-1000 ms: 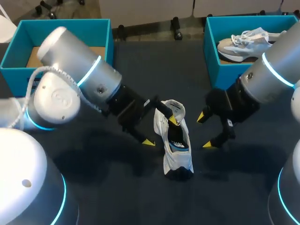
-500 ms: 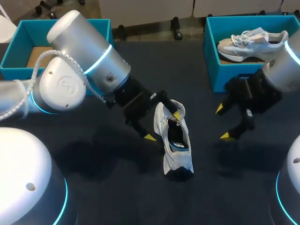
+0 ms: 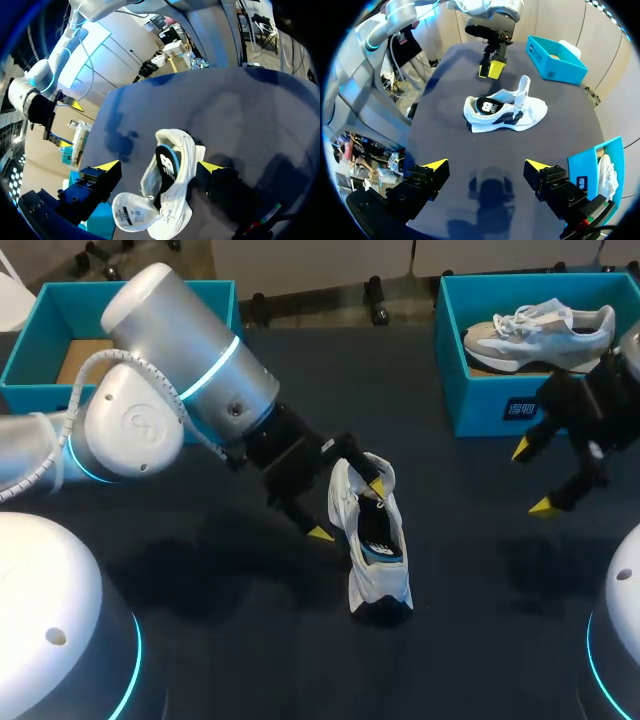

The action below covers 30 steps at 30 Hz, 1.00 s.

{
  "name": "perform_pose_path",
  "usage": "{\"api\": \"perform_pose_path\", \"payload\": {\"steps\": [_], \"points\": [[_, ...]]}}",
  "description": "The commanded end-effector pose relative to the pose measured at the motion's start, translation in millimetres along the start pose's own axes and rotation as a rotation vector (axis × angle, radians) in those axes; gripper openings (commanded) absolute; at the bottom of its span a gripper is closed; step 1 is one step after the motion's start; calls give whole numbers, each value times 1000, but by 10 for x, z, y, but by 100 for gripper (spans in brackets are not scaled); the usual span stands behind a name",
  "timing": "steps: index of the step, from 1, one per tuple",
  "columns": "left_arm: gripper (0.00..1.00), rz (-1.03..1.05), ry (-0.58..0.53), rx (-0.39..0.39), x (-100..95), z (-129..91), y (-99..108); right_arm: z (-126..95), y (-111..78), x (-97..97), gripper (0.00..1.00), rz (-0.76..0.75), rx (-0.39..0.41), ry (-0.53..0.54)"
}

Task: Take the shoe out of the shoebox, open the shoe tongue, remove and reinsert the insole, then place the shoe into the shoebox

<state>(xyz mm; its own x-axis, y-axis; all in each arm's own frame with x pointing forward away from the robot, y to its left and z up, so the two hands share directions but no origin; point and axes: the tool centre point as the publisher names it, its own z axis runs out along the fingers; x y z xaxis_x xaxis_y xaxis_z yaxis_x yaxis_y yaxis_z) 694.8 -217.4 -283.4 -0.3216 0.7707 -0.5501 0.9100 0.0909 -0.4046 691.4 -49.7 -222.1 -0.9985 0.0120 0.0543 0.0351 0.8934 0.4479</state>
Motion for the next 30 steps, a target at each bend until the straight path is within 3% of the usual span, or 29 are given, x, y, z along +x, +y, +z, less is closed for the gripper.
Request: {"api": "perform_pose_path", "payload": {"steps": [1, 8, 20, 30], "points": [[100, 53, 90, -20, -66, -2, 11, -267, -48, -17, 100, -6, 14, 10], [100, 103, 199, -76, -148, 6, 54, -464, -123, -80, 100, -25, 30, 9], [100, 126, 371, -98, -245, 25, 195, -662, -246, -167, 100, -36, 40, 7], [100, 98, 430, -104, -244, 27, 227, -820, -310, -275, 100, -41, 43, 12]]}}
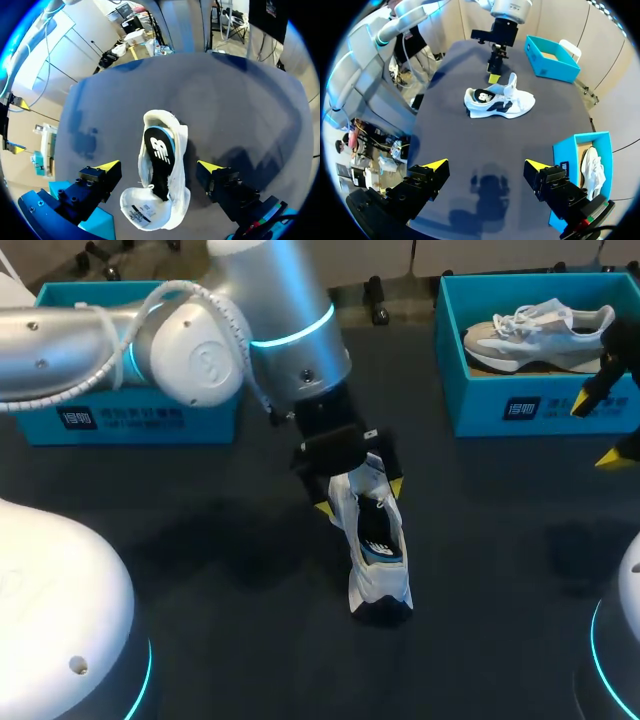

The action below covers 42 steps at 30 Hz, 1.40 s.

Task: Take the shoe out of the shoebox, open the shoe tongue, remove and reinsert the insole, then place the shoe into the shoebox

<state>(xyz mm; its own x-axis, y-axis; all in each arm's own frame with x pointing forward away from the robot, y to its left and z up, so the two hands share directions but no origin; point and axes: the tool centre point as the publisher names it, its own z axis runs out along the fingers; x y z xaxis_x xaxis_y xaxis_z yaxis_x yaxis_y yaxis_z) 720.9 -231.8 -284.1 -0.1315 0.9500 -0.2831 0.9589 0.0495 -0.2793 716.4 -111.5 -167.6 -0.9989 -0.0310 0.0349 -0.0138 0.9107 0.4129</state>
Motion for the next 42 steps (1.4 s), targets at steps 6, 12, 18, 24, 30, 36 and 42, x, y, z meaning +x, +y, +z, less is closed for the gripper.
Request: {"api": "perform_pose_path", "payload": {"steps": [6, 12, 18, 24, 30, 36, 42], "points": [[97, -20, 99, 11, -20, -78, -7, -49, -17, -50, 100, 9, -4, 8], [0, 7, 109, 18, 12, -114, -65, -49, -17, -50, 100, 9, -4, 8], [0, 24, 131, 21, 42, -17, -118, -49, -17, -50, 100, 9, -4, 8], [0, 16, 195, 32, 115, 157, -132, -49, -17, -50, 100, 9, -4, 8], [0, 3, 235, 29, 135, 249, -138, -49, -17, -50, 100, 9, -4, 8], [0, -9, 243, 24, 82, 301, -102, -49, -17, -50, 100, 9, -4, 8], [0, 4, 256, 30, 43, 470, -59, -49, -17, -50, 100, 9, -4, 8]]}}
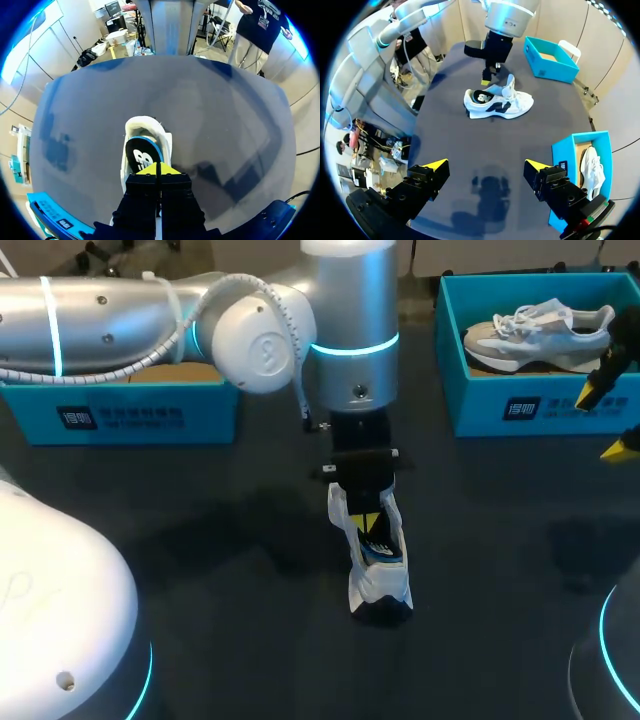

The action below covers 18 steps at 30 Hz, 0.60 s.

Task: Take the shoe out of the shoebox, open the shoe tongue, remove and reinsert the insole, then place the shoe into the shoebox

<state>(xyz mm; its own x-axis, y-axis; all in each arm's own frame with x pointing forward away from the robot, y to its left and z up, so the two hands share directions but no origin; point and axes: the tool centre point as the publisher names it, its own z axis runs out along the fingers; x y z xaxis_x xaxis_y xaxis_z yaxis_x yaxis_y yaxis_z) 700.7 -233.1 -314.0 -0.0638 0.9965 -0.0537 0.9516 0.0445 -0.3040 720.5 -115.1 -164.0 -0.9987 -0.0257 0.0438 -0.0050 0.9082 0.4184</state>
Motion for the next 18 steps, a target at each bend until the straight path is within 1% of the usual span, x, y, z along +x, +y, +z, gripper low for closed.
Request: {"api": "perform_pose_path", "payload": {"steps": [1, 11, 13, 18], "points": [[0, 5, 14, 10, -107, 149, 72, 0, 1, -12, 100, 1, 3, 3], [0, 0, 19, 16, -190, 292, 225, 0, 1, -12, 100, 1, 3, 3], [0, -1, 30, -2, -195, 322, 253, 0, 1, -12, 100, 1, 3, 3], [0, 8, 48, -8, -181, 417, 241, 0, 1, -12, 100, 1, 3, 3]]}}
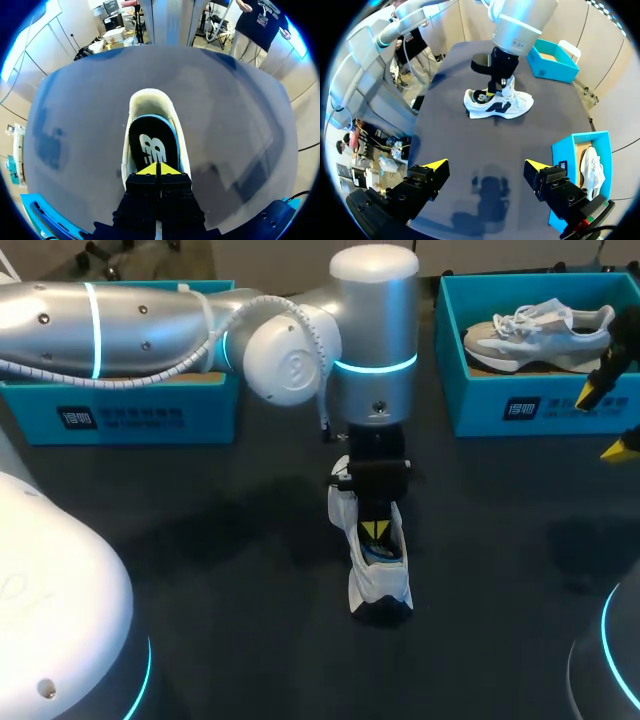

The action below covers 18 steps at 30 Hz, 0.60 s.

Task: Take the shoe out of the shoebox, open the shoe tongue, remove and reinsert the insole, then place the shoe into the shoebox

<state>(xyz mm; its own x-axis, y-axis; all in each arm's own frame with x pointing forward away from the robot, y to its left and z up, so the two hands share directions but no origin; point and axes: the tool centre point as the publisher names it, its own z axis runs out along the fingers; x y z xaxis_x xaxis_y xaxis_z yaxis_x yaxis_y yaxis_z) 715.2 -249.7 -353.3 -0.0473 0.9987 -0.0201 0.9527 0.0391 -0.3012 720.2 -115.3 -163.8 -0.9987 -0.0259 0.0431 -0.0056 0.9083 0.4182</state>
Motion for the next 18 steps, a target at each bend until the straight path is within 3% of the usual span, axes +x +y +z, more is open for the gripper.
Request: {"api": "perform_pose_path", "payload": {"steps": [1, 11, 18], "points": [[0, 5, 17, -5, -28, 101, -15, 3, 3, -15, 100, 1, 2, 3], [0, 1, 39, -15, 7, 284, -73, 3, 3, -15, 100, 1, 2, 3], [0, 13, -5, -25, 31, 110, -168, 3, 3, -15, 100, 1, 2, 3]]}}
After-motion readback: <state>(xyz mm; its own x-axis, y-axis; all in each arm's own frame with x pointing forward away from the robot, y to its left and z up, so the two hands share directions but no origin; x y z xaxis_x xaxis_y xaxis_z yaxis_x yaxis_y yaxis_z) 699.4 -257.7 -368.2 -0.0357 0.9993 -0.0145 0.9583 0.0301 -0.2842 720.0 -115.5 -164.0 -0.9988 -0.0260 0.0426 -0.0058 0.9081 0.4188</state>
